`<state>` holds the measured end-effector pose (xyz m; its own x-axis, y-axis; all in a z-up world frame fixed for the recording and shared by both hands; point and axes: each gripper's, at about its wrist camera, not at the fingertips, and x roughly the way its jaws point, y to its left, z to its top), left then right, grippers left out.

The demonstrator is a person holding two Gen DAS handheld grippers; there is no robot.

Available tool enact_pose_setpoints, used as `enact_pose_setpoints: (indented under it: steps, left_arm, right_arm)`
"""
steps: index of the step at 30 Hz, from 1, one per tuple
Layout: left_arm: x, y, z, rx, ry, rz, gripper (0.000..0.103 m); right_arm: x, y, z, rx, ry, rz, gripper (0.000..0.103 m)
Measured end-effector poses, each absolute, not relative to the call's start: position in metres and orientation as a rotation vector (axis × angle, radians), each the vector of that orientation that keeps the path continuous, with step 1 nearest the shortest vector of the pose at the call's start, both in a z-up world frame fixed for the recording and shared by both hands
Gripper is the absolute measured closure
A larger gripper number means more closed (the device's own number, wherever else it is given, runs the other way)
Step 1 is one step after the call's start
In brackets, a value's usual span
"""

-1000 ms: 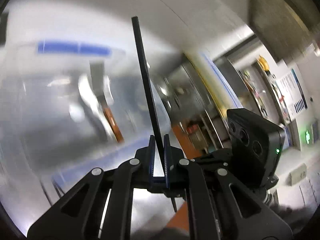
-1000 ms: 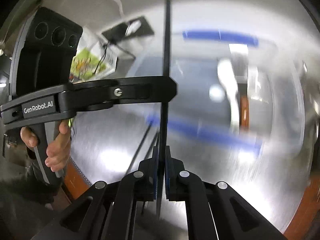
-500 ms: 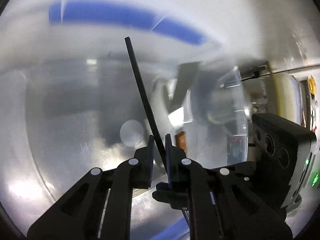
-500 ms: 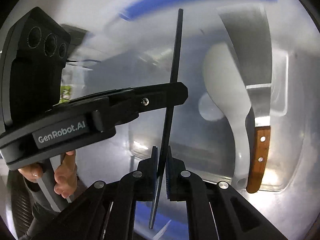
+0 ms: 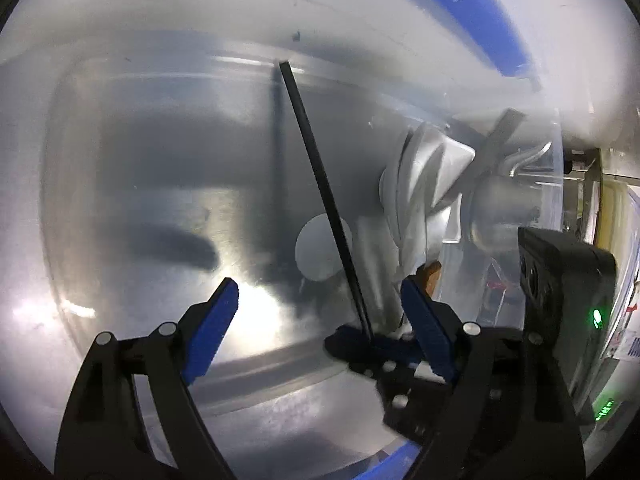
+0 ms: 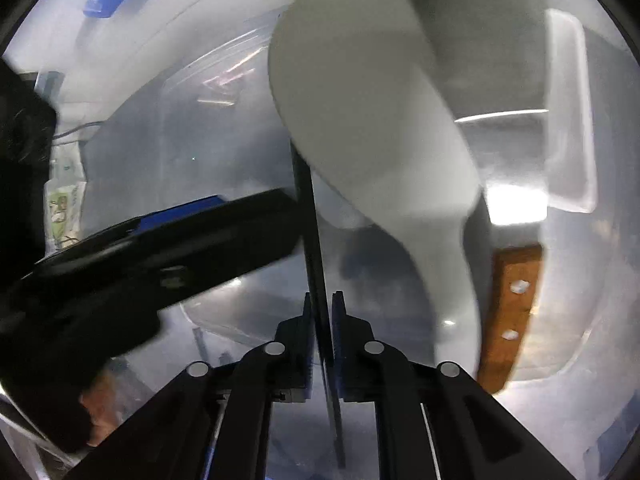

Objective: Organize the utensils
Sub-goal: 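Carry both chopsticks over the clear box and open both grippers to drop them, then grasp a black chopstick with the right gripper while the left gripper grasps another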

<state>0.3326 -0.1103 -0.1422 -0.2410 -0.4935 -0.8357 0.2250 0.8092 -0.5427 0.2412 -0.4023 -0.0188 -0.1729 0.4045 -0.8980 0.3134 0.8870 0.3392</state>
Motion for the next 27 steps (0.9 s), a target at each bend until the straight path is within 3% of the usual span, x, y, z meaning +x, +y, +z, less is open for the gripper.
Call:
enact_pose_setpoints:
  steps: [1,2,5,8,11,15,20,27]
  left_arm:
    - [0.33,-0.104,-0.131,-0.212,1.659,-0.694,0.024]
    - [0.327,-0.098,-0.117,-0.208,1.624,-0.714,0.024]
    - [0.301,-0.075,-0.055,-0.202,1.418,-0.791,0.024]
    - [0.256,-0.03,0.014,-0.242,1.123,-0.869,0.011]
    - [0.21,0.02,0.047,-0.273,0.95,-0.906,0.007]
    - [0.161,0.062,0.032,-0.2,0.969,-0.822,0.007]
    - [0.115,0.091,-0.039,0.055,1.108,-0.61,0.008]
    - [0.096,0.125,-0.081,-0.128,1.271,-0.588,0.008]
  right_arm:
    - [0.238,-0.405,-0.007,0.524,1.749,0.098,0.07]
    - [0.235,-0.404,0.008,0.487,1.715,0.101,0.067]
    - [0.223,-0.402,0.052,0.373,1.592,0.123,0.067]
    - [0.175,-0.383,0.121,0.311,1.42,0.206,0.067]
    - [0.103,-0.346,0.156,0.232,1.318,0.284,0.054]
    - [0.03,-0.281,0.109,0.084,1.4,0.285,0.054]
    - [-0.04,-0.228,0.014,0.027,1.573,0.276,0.054]
    - [-0.061,-0.217,-0.028,0.103,1.64,0.201,0.058]
